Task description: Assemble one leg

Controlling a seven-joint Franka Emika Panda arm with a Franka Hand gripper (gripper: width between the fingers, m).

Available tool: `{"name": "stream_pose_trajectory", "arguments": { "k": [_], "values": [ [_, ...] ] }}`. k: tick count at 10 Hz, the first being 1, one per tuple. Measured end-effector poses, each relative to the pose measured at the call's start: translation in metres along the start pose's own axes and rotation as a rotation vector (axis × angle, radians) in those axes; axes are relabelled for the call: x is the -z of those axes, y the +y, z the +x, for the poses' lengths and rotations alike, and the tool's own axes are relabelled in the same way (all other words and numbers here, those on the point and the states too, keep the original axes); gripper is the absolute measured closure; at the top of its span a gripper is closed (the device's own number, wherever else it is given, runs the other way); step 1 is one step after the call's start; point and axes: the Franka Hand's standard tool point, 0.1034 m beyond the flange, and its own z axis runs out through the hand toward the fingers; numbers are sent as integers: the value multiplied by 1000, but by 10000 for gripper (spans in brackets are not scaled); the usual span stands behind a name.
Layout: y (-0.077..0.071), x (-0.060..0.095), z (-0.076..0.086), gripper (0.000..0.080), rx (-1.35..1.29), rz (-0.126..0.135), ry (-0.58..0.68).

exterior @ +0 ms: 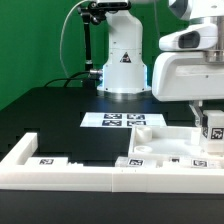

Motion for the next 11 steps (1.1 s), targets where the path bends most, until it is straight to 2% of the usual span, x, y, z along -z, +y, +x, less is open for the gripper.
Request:
{"name": "stream_pose_trajectory", "arguments": {
  "k": [4,6,8,9,10,11],
  "values": [
    [-1,-1,-3,514,-553,11,5],
    [-6,-2,-6,512,-793,2,3],
    [-6,-2,-6,512,-888,0,1],
    [-7,-2,-7,422,-913,4,-2],
    [-6,-2,-7,422,-888,4,-1],
    [-2,-2,-5,248,-774,3,0]
  ]
}}
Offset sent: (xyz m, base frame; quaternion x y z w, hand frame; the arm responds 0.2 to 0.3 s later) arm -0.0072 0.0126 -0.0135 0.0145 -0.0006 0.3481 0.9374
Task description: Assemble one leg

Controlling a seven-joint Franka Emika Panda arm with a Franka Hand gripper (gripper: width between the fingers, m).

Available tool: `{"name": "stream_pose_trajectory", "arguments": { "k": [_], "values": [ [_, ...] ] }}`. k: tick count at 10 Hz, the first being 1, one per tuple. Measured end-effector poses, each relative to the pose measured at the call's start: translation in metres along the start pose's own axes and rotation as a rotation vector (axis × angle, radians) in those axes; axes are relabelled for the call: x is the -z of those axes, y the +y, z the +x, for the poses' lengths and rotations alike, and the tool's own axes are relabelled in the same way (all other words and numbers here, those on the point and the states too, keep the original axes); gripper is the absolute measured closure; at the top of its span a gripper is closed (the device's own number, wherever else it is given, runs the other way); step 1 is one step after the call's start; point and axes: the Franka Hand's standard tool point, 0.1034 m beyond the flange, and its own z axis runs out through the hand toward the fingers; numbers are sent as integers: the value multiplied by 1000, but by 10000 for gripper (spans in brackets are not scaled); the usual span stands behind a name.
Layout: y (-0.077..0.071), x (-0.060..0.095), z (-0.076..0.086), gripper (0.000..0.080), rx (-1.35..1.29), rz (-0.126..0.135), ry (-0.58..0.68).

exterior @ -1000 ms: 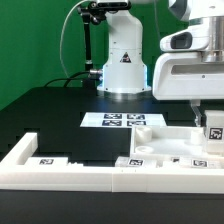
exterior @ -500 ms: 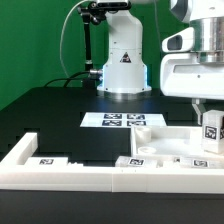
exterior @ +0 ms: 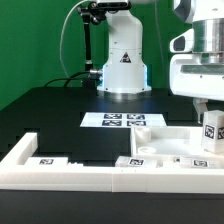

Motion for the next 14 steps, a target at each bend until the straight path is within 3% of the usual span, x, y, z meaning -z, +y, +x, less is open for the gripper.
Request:
{"name": "stream_pose_trajectory", "arguments": {
  "k": [1,2,3,5,10,12,13,14],
  "values": [
    [1,0,-1,248,50,-6,1],
    [1,-1,0,170,163,-9,2],
    [2,0,4,155,255,-8,4],
    [3,0,4,151,406,-9,3],
    [-3,1,1,151,1015,-42,18],
    [-4,2,1,151,1124,-51,23],
    [-4,2,2,273,1195,-55,24],
    [-4,2,2,273,1196,-56,24]
  ]
}}
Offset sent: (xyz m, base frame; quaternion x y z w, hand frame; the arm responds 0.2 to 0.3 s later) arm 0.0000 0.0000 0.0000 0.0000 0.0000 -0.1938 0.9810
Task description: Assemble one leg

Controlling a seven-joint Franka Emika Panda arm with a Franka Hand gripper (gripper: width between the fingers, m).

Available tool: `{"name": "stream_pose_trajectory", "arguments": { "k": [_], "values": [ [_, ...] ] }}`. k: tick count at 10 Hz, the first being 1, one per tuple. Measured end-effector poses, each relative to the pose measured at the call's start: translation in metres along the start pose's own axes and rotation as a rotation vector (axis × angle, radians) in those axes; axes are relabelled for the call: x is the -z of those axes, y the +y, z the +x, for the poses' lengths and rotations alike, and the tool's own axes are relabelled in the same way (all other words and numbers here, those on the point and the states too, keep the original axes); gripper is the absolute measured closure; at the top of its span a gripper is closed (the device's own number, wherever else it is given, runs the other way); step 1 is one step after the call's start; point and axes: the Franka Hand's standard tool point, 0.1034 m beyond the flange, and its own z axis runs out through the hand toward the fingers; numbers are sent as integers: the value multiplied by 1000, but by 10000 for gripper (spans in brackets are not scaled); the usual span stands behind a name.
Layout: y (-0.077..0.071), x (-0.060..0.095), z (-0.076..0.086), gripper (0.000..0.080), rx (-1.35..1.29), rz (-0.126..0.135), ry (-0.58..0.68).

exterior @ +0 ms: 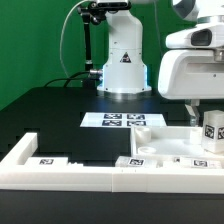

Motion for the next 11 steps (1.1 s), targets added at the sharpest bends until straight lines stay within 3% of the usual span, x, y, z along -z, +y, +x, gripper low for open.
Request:
{"name": "stream_pose_trajectory", "arguments": {
  "k": [2,5,11],
  "values": [
    [0,-1,0,513,-7,0,-1],
    [0,-1,0,512,-38,2,-1],
    [2,-4,0,512,-863,34,14]
  ]
}}
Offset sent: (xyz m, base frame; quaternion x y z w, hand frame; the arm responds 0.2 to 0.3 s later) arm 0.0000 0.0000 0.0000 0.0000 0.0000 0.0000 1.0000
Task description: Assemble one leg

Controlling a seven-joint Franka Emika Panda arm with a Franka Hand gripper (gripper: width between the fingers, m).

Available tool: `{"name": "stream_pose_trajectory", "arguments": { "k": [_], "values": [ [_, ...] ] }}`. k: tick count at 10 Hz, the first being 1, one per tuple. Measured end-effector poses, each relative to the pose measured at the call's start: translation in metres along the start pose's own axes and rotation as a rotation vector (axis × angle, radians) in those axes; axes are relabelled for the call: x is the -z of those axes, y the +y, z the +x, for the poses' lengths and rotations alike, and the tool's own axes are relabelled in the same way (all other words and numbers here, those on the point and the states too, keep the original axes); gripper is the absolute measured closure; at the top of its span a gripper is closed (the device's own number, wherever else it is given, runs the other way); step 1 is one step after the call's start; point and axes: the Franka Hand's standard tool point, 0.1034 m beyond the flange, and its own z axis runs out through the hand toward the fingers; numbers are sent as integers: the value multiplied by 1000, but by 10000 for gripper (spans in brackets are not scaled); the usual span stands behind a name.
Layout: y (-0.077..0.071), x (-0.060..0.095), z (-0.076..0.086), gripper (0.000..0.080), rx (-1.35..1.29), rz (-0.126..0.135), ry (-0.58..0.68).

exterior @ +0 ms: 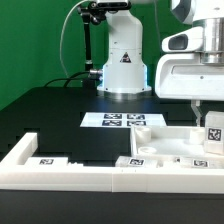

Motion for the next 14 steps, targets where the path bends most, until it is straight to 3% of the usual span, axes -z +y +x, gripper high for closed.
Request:
{"name": "stream_pose_trajectory", "arguments": {
  "k": [4,6,7,8,9,10,14],
  "values": [
    [1,0,-3,512,-383,-14,-27],
    [1,0,-3,512,-329,-12,-28],
    [0,2,-3,335,-280,-10,-28],
    [-2,5,-8,216,-220,-25,-41],
    [-3,6,-8,216,-127,-22,-41],
    [-2,5,-8,163,-76,-24,-42],
    [-1,4,-11,151,278,-34,-54]
  ]
}}
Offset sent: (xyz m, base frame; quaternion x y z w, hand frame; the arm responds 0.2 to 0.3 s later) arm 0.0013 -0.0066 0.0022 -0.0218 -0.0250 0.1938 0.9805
